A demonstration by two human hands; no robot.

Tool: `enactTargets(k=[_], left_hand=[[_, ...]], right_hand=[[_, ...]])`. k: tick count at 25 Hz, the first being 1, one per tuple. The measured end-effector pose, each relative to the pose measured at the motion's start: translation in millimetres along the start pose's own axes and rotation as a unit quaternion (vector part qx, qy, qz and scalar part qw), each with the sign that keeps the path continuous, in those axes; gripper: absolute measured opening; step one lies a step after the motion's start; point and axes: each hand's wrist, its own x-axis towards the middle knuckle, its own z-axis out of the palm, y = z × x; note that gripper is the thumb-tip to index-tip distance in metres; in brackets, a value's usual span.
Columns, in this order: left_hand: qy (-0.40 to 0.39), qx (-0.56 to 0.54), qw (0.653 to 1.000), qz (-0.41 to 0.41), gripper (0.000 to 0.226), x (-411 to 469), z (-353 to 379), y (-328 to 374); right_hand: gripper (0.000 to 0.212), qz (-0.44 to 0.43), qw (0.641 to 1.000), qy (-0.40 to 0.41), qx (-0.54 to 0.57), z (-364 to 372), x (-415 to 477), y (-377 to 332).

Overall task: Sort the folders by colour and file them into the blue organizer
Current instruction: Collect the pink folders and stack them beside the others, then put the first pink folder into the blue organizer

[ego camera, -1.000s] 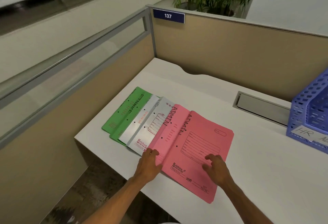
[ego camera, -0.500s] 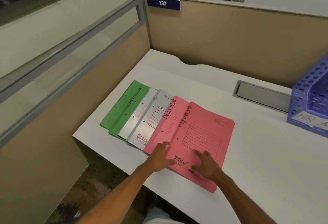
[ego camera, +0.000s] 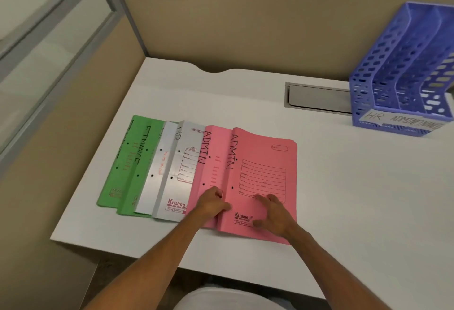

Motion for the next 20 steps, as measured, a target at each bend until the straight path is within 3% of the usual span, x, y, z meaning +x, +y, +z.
enactTargets(k=[4,9,12,20], left_hand=[[-0.063,-0.079,0.995,-0.005,0.039,-0.3,-7.4,12.0],[-0.131,-0.153,0.979,0.026,0.036,-10.8,-12.2,34.6],[-0.18,-0.204,0.961,0.042,0.04,-18.8,-21.6,52.3],[-0.215,-0.176,0.949,0.153,0.043,-43.7,-11.9,131.2]], right_hand=[[0.081,0.01,0.999,0.01,0.036,-9.0,-4.1,-5.6],[0.052,0.0,0.994,0.061,0.09,-31.9,-13.6,-20.2],[0.052,0.021,0.985,0.109,0.136,-53.2,-17.3,-31.6],[0.047,-0.026,0.957,0.188,0.22,-130.7,-28.2,-62.3]])
